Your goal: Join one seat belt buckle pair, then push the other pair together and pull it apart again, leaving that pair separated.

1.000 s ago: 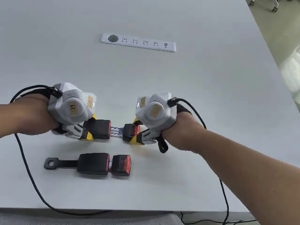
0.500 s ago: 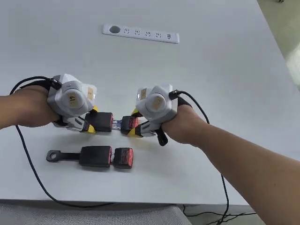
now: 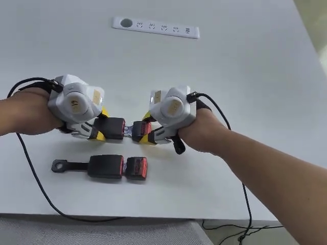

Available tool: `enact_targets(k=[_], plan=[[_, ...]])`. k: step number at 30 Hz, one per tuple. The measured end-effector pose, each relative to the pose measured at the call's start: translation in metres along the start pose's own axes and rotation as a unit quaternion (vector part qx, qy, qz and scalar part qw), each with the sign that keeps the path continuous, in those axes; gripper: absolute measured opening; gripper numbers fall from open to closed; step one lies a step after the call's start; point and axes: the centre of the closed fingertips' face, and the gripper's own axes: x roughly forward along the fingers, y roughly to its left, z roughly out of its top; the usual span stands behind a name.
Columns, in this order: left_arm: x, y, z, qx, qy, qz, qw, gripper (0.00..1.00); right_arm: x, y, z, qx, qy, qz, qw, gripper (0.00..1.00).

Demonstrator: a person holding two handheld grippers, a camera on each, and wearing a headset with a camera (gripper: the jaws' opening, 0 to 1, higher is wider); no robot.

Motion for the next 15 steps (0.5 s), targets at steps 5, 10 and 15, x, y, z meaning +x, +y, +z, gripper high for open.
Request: enact_targets(k=[5,10,15], plan=[[0.000,0.000,0.000,0.000,-0.002,-0.001,1.0000,0.31,0.002,-0.001,0.002,0.002,0.002,0.003,1.0000,0.29],[0.000,0.000,0.000,-0.001,-0.004,0.001,1.0000,0.31,0.008,0.000,0.010,0.001,0.001,0.003,1.0000,0.29],[0.001,0.000,0.000,-0.001,-0.001,-0.003,1.0000,0.31,0.008,0.000,0.012,0.002,0.001,0.002,1.0000,0.29]])
